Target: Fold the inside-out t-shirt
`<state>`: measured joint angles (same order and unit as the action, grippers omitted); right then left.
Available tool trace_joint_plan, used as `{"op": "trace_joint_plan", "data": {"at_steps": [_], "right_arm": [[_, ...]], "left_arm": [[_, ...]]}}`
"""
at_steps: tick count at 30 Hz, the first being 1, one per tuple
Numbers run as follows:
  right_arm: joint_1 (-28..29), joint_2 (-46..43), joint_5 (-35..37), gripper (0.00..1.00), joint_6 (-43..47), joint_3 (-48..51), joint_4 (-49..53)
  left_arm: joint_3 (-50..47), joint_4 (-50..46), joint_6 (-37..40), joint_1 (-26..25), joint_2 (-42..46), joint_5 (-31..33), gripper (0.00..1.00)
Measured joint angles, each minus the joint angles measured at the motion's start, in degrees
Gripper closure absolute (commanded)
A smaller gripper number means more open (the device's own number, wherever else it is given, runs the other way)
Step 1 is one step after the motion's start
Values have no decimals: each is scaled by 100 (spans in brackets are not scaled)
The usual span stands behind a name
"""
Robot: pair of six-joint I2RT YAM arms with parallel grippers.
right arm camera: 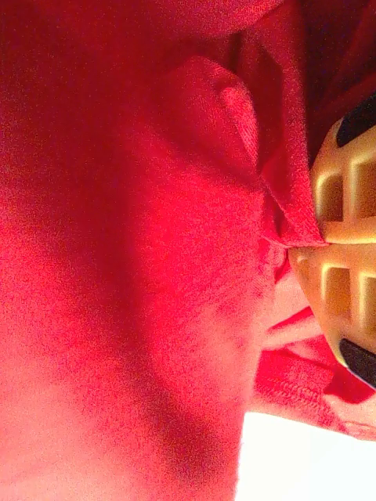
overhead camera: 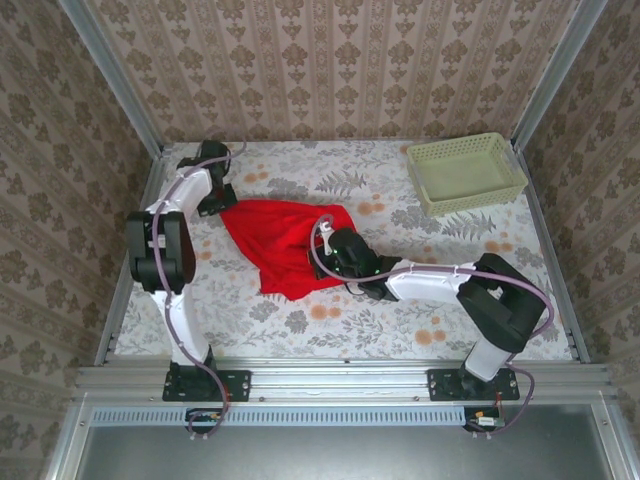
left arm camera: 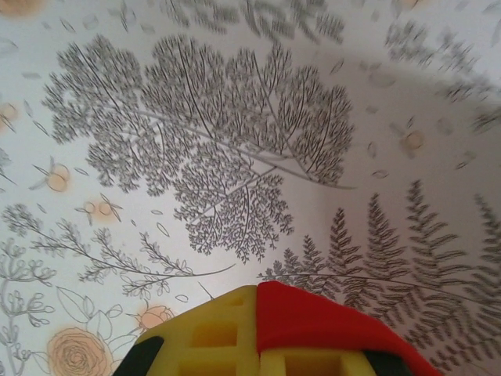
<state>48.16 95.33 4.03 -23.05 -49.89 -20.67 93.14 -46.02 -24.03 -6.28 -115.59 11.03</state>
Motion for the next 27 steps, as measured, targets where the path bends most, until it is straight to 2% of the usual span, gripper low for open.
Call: {"op": "trace_joint_plan", "data": {"at_steps": [6, 10, 13, 14, 16, 20, 23, 27], "right_arm": [[-48, -420, -157, 100, 20, 330, -236], [-57, -758, -321, 100, 37, 452, -437], [-129, -942, -345, 100, 20, 531, -586], [-175, -946, -348, 100, 11, 531, -610], [-284, -933, -350, 100, -28, 540, -623], [-417, -785, -367, 100, -131, 551, -643], [-424, -730, -420, 100, -170, 610, -660], [-413, -743, -479, 100, -219, 654, -667]], "left_arm": [[208, -343, 28, -48, -153, 105, 100], [358, -481, 105, -249, -293, 184, 83], [-149, -192, 149, -483, -11, 90, 60], [-481, -52, 177, -557, 223, 22, 51], [-1331, 352, 192, -743, 962, -168, 39], [-2935, 1360, 302, -1298, 3141, -638, 22], [-3689, 2321, 391, -1781, 4391, -1274, 16], [-4046, 3014, 546, -2192, 4642, -1952, 15]]}}
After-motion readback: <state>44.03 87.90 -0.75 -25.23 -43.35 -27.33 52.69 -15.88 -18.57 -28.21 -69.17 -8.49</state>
